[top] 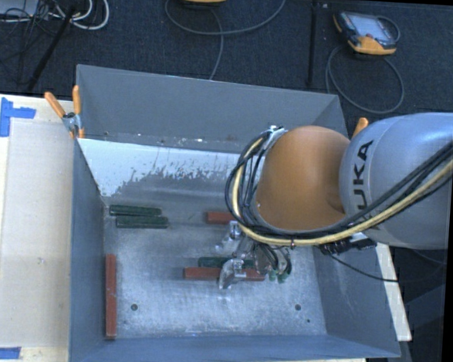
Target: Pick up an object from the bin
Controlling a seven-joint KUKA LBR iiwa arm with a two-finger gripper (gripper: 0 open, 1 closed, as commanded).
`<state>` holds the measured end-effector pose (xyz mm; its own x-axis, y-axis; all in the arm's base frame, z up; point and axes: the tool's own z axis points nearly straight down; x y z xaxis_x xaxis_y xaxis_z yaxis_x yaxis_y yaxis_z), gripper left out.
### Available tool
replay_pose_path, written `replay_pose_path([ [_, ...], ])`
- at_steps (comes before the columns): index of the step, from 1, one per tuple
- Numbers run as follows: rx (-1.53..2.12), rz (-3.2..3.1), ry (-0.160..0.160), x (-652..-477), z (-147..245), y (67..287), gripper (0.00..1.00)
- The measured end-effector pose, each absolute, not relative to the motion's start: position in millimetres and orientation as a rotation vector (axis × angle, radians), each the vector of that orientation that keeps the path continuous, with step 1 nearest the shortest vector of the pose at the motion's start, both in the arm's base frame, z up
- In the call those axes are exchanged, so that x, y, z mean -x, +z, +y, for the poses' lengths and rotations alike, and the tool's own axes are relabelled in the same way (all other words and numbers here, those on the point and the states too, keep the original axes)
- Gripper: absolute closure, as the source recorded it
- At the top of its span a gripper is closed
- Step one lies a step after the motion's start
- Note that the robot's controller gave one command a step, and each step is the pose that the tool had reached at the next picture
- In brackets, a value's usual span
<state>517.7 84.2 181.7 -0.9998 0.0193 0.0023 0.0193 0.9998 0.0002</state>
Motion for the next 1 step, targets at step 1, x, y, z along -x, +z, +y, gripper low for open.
replay_pose_path([
  [1, 0.054, -3.138, -0.001, -516.9, 83.6, 172.9, 1.0],
])
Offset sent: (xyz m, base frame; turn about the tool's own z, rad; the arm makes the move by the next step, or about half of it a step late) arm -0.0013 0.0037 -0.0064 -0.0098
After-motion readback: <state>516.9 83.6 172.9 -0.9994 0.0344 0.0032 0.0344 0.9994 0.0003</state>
